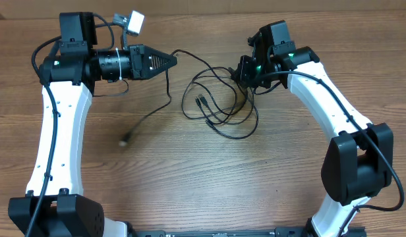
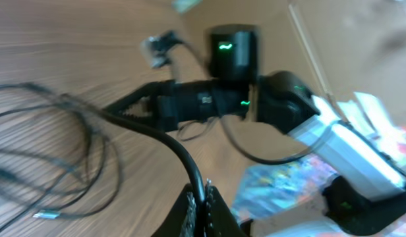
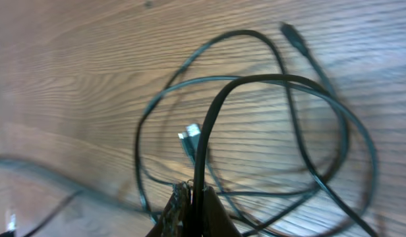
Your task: Untangle cables
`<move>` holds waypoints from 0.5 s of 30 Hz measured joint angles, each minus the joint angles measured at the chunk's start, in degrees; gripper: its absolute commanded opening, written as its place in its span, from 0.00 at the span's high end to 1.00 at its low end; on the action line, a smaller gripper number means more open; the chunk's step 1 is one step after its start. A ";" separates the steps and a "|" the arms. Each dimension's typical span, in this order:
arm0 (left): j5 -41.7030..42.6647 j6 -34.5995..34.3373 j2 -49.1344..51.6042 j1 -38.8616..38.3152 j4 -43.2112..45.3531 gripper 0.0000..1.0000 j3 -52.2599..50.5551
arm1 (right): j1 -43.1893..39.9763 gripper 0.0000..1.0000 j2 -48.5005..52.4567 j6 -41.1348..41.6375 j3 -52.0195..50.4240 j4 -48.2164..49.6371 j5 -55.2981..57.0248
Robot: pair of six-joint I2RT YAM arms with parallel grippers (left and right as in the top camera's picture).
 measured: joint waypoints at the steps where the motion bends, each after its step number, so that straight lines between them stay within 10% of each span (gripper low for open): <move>1: -1.62 0.07 0.00 0.00 -1.09 0.96 0.02 | 0.00 0.96 0.00 -0.02 0.00 0.46 -0.74; 4: -6.29 0.39 0.00 0.00 -3.98 0.96 0.04 | 0.00 0.90 0.00 -0.02 0.02 0.96 -2.32; 7: -6.47 0.92 0.00 0.00 -3.56 0.96 0.04 | -0.07 0.05 0.00 0.07 0.02 1.29 -3.04; 15: 6.84 2.19 0.00 0.00 5.84 0.96 0.04 | -1.88 0.00 0.00 -0.02 0.02 -2.19 -2.62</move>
